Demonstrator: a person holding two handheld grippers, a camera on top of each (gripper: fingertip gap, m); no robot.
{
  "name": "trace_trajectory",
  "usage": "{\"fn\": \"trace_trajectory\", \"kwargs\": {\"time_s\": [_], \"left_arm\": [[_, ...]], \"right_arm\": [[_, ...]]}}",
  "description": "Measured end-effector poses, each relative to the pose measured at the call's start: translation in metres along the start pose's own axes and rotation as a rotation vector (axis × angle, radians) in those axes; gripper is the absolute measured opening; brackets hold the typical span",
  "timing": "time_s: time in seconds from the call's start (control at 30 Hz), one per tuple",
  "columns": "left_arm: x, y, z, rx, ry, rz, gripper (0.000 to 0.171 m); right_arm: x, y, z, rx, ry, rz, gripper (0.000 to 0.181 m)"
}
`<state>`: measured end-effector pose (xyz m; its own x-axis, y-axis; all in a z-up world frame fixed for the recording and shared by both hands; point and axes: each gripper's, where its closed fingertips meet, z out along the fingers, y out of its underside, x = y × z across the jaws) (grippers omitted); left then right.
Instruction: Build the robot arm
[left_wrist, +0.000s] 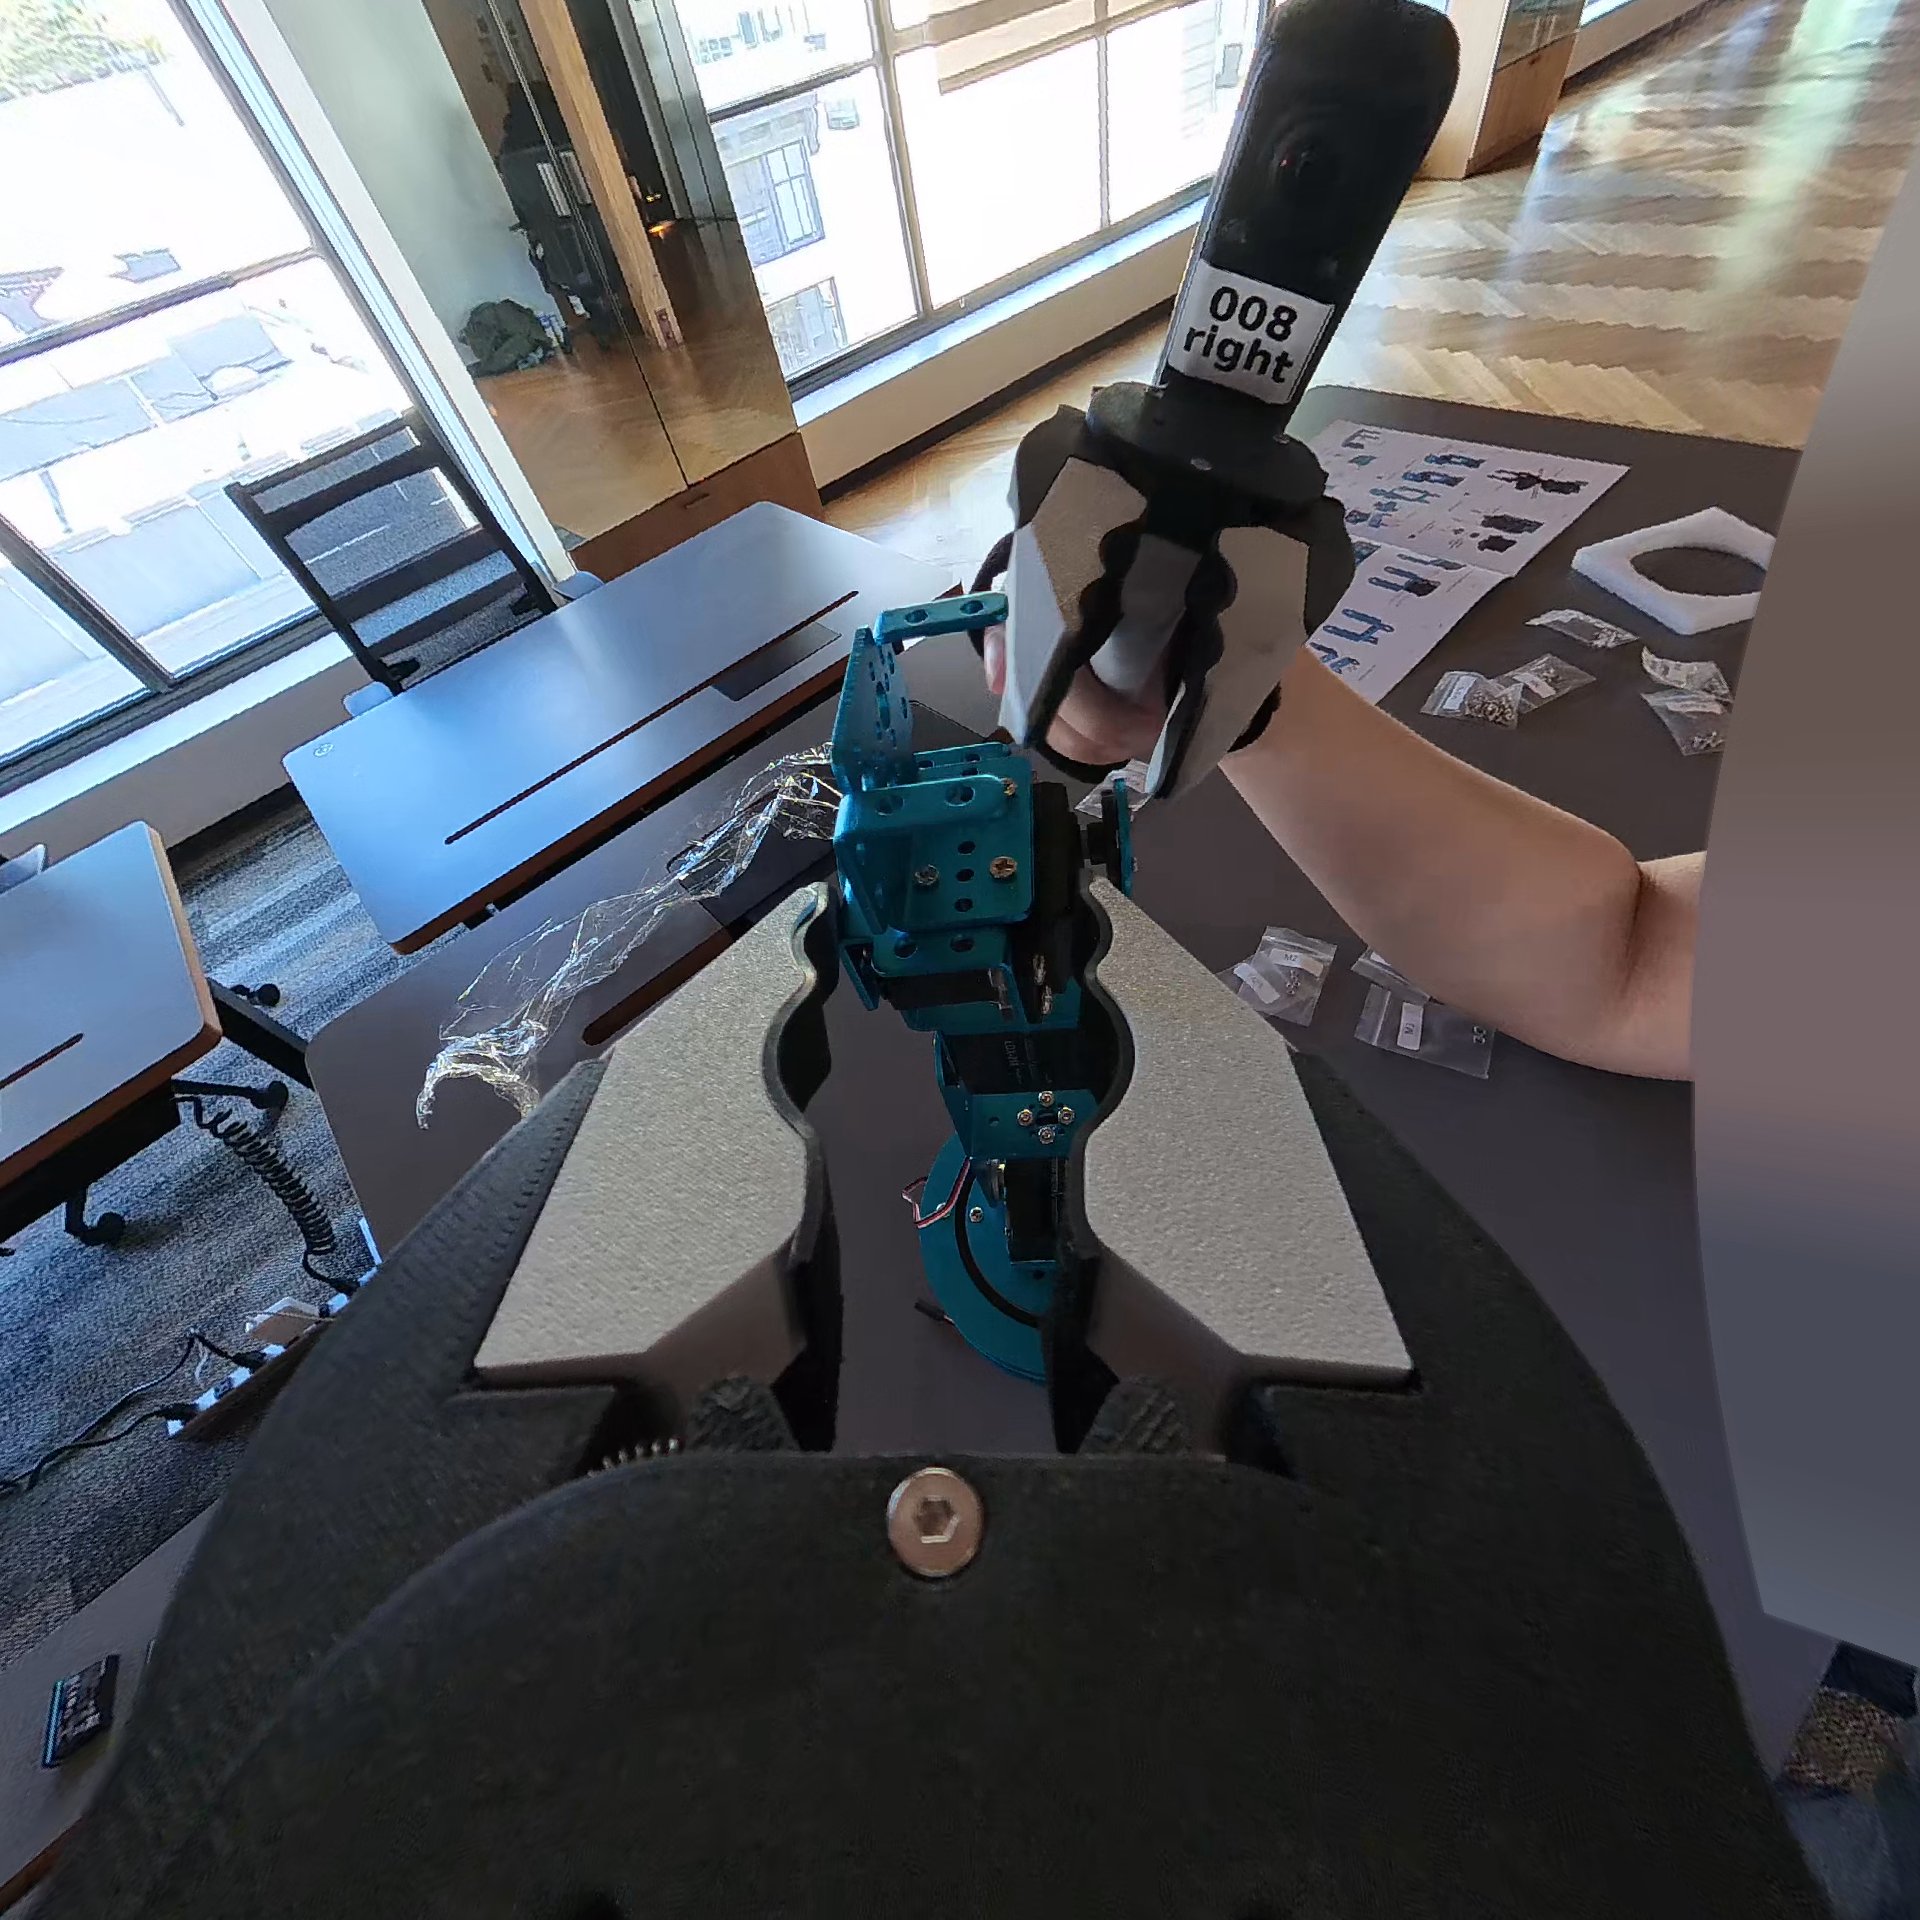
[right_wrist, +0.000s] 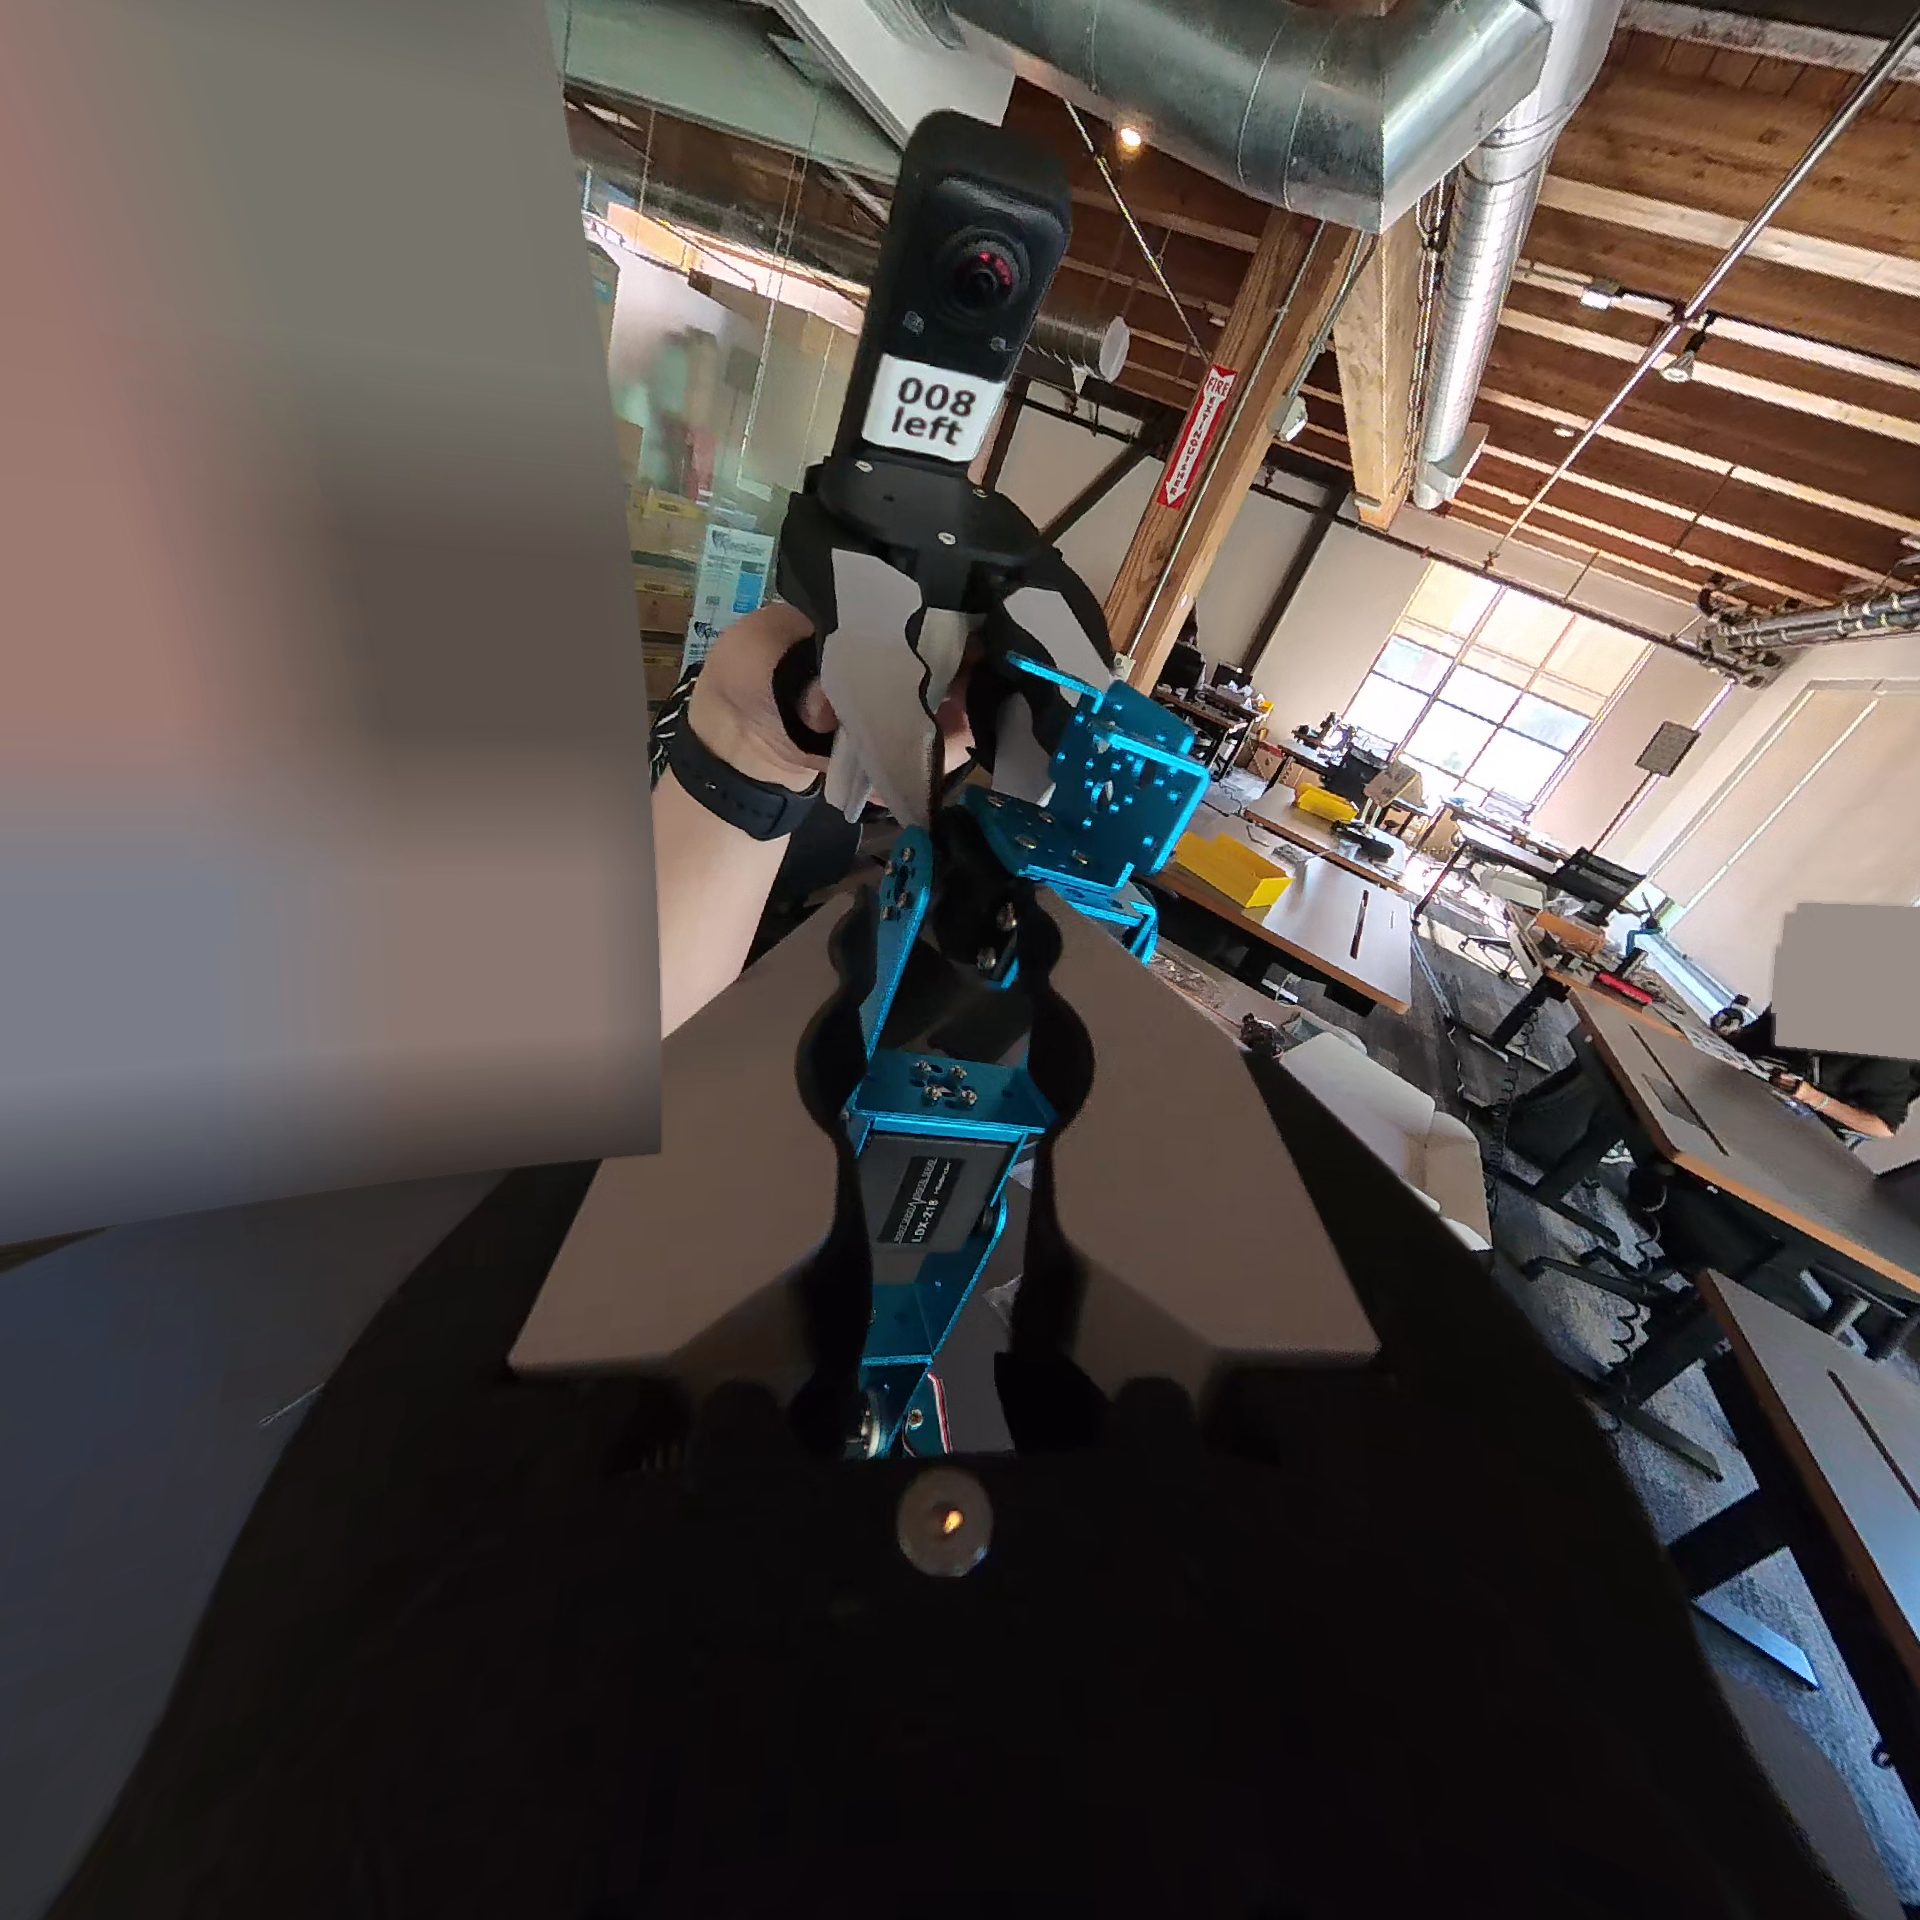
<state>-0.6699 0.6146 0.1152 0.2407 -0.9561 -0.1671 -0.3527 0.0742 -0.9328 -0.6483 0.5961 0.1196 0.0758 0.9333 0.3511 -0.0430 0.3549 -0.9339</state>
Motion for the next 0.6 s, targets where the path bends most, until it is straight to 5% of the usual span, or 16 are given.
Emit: {"fn": "trace_trajectory", "kwargs": {"time_s": [0.6], "left_arm": [[0.0012, 0.0009, -0.0005, -0.008, -0.01, 0.024, 0.043]], "right_arm": [[0.0006, 0.0029, 0.0074, -0.034, 0.039, -0.082, 0.022]]}}
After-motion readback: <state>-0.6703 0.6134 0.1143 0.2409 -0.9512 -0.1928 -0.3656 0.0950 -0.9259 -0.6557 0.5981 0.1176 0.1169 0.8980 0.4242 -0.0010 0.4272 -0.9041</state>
